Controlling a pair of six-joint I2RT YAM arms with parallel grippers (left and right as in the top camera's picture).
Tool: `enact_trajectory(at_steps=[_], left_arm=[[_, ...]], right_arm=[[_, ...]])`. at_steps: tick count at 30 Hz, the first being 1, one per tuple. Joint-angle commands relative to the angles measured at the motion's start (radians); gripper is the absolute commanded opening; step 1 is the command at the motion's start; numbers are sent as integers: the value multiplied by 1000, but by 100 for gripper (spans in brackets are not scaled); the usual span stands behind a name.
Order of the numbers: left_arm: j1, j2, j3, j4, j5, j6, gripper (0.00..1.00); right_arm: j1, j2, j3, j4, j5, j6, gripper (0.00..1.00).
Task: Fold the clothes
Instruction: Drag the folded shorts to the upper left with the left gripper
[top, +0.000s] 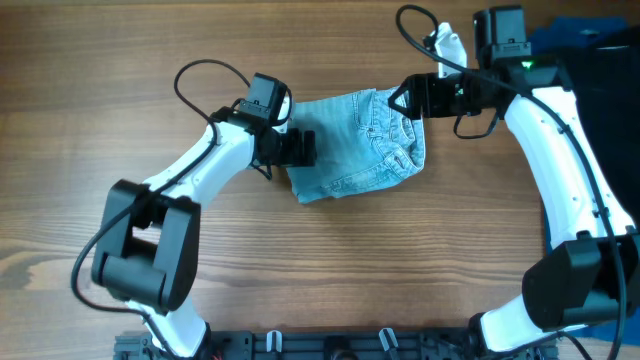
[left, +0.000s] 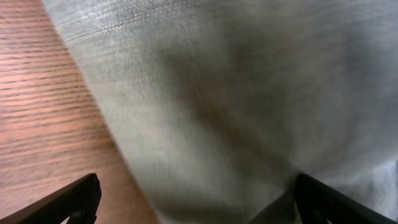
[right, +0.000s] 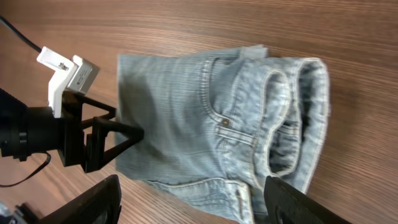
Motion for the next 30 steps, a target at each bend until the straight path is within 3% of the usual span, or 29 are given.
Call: enact_trajectory(at_steps=[1,4,6,8,12,15,20,26,30], left_arm=[[-1,53,-15,41,13,-189,99],[-17,96,-16,99,67,-261,91],[-32,114,-16,143,104,-262,74],[-52,123,-16,180,106,-261,46],[-66,124,-15,238,105,-263,6],[-37,124,-15,244,22,-366,4],[77,124,-15,309,-14,-439,4],[283,124,-15,385,-103,-610,4],[452,125,-16,380,-154,-627,4]], right_arm=[[-4,5,3,2,26,9,74],[-4,5,3,2,31,10,73],[-4,5,3,2,38,10,73],[-4,5,3,2,63,31,72],[-4,5,3,1,68,32,72],[-4,5,3,1,68,32,71],[-4,5,2,2,85,58,70],[-4,12,-5,2,101,72,70],[-4,37,-5,2,105,89,69]])
